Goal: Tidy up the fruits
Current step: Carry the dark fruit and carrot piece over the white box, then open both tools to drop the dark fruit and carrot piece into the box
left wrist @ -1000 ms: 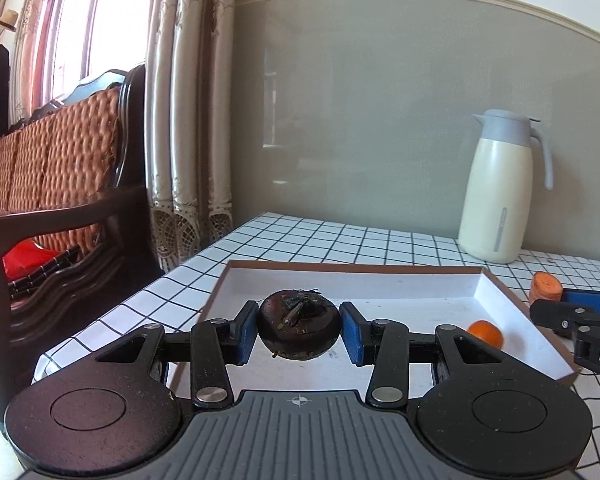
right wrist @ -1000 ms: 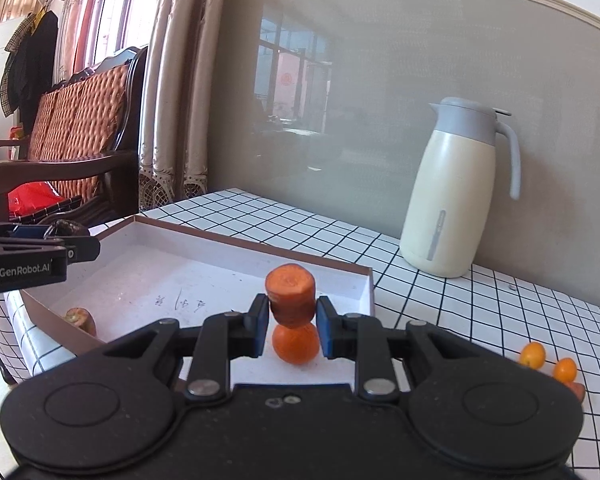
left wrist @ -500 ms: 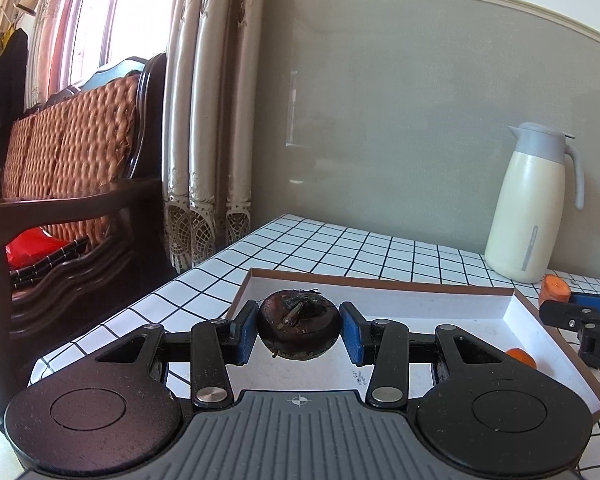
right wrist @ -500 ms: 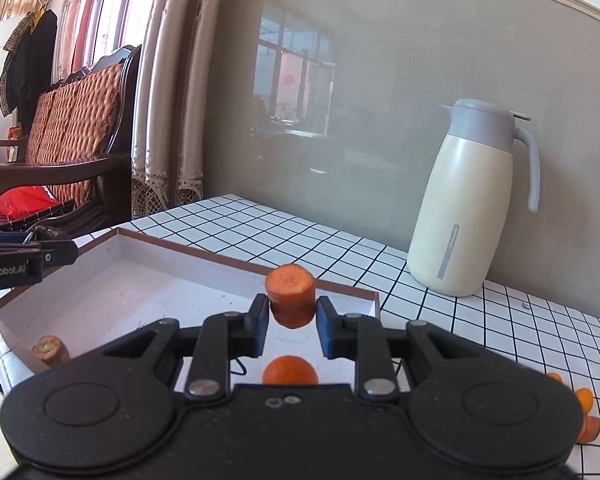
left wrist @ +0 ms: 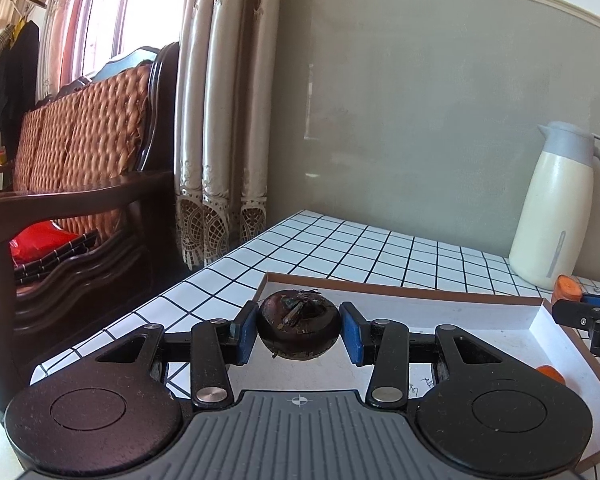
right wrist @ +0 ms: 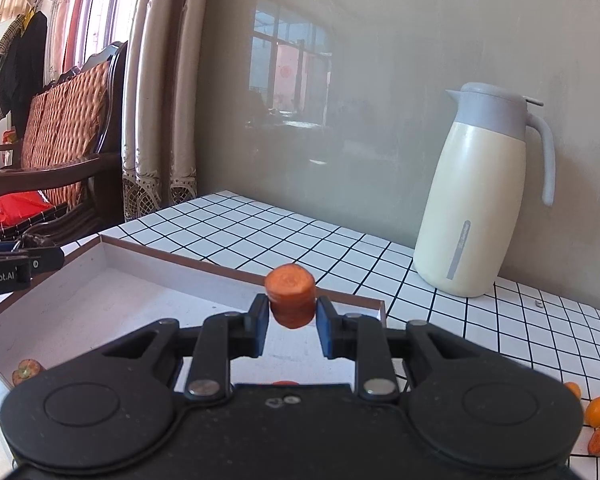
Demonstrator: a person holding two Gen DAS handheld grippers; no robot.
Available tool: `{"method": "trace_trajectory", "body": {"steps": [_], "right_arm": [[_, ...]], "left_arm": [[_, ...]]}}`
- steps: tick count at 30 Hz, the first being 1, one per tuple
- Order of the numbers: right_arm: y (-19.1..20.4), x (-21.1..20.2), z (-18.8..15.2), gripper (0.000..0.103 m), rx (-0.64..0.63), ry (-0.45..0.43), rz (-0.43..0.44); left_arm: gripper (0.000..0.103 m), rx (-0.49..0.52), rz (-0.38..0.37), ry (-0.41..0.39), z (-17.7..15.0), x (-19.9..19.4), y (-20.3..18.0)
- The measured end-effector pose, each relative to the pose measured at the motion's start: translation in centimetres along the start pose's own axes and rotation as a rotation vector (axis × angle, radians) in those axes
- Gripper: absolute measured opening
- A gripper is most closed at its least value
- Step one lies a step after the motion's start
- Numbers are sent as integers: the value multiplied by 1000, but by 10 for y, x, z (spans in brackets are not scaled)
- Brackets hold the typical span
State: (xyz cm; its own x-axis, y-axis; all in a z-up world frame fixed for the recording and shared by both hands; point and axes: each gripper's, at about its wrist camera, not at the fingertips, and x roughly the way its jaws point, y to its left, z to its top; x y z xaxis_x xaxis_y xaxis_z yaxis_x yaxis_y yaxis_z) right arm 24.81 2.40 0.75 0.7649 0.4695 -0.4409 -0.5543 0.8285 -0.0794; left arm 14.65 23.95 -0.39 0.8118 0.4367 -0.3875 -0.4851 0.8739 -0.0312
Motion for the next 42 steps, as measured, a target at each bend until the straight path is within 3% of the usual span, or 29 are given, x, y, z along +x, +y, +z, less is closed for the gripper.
{"method": "trace_trajectory", "body": {"steps": [17, 19, 20, 21, 22, 23, 24, 25, 28, 42], "right_arm": [[-18, 42, 7, 17, 21, 111, 8], [-20, 47, 9, 21, 23, 130, 17], [-22, 46, 9, 29, 25, 110, 5], [-24, 45, 9, 63, 25, 88, -16], [-26, 42, 10, 96, 29, 59, -40], [-29, 37, 10, 97, 36, 17, -68], [-31, 34, 10, 97, 42, -6, -91], [-34, 33, 12, 97, 51, -4, -98], [-44, 33, 12, 97, 94, -14, -92], [-34, 21, 10, 97, 89, -22, -47]], "left_arm": [[44, 28, 14, 79, 13, 41, -11], [44, 30, 27, 85, 13, 45, -13], [45, 30, 29, 87, 13, 47, -14], [45, 20, 25, 77, 14, 46, -13], [60, 12, 25, 69, 14, 44, -13], [91, 9, 30, 49, 16, 41, -14], [102, 8, 49, 10, 17, 36, -14], [103, 10, 75, -32, 17, 31, -14], [103, -7, 85, -59, 19, 25, -10], [103, 12, 63, -46, 15, 16, -14]]}}
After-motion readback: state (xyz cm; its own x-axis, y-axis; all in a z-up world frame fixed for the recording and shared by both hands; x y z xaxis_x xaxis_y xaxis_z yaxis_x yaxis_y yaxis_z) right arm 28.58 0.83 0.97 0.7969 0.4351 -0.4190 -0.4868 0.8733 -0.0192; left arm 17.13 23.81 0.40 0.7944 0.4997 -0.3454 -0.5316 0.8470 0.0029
